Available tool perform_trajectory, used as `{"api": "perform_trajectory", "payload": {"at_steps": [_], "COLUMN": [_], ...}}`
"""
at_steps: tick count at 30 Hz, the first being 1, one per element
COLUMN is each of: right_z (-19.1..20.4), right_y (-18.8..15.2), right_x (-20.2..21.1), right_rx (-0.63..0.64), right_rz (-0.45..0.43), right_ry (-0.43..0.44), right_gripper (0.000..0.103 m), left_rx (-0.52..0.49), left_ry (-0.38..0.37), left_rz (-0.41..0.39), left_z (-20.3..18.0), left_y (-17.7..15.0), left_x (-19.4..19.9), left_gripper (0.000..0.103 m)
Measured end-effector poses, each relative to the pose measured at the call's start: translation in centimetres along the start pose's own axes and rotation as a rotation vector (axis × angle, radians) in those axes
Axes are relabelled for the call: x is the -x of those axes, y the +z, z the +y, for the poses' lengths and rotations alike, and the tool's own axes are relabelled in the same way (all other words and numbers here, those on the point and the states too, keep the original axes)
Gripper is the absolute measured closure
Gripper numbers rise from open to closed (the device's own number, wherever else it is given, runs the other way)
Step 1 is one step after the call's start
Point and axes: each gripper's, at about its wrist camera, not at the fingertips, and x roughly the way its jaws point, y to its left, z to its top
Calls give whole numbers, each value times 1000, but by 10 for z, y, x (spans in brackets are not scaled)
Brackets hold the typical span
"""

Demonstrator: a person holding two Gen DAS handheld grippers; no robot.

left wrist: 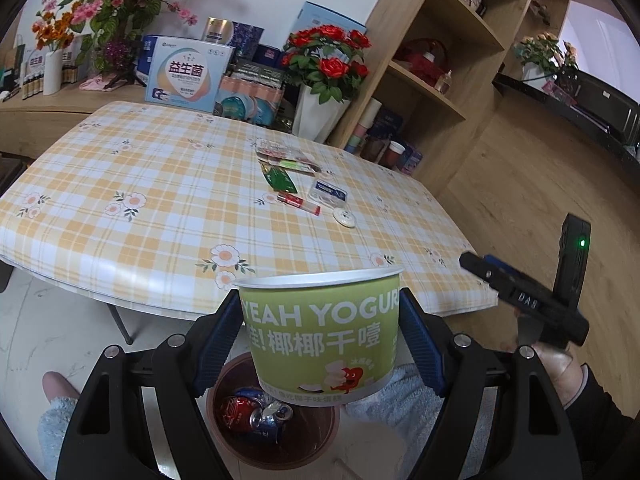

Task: Collect trash
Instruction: 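Lower the right tool over the bin and release the red can, then open the left tool over the bin and drop the yogurt cup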

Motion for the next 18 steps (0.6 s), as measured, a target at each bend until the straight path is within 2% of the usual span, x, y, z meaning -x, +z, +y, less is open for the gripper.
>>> {"api": "perform_trajectory", "payload": {"at_steps": [11, 13, 15, 18], "right_z": [-15, -17, -19, -19], "right_y": [-1, -2, -3, -5], "right_x": [2, 2, 2, 1], "right_rx": [-22, -28, -31, -35], "right_rz": [-28, -28, -29, -23], "right_ry": [-23, -25, -29, -31], "right_gripper": [6, 6, 6, 6], "left_rx": [-75, -51, -27, -28], "left_ry": [-30, -49, -70, -37], "left_rz": [82, 102, 98, 89], "left_z": [-25, -24, -22, -19], "left_y": [-4, -4, -5, -4], "left_x": [-30, -35, -35, -34], "left_gripper": [26, 14, 10, 9]}}
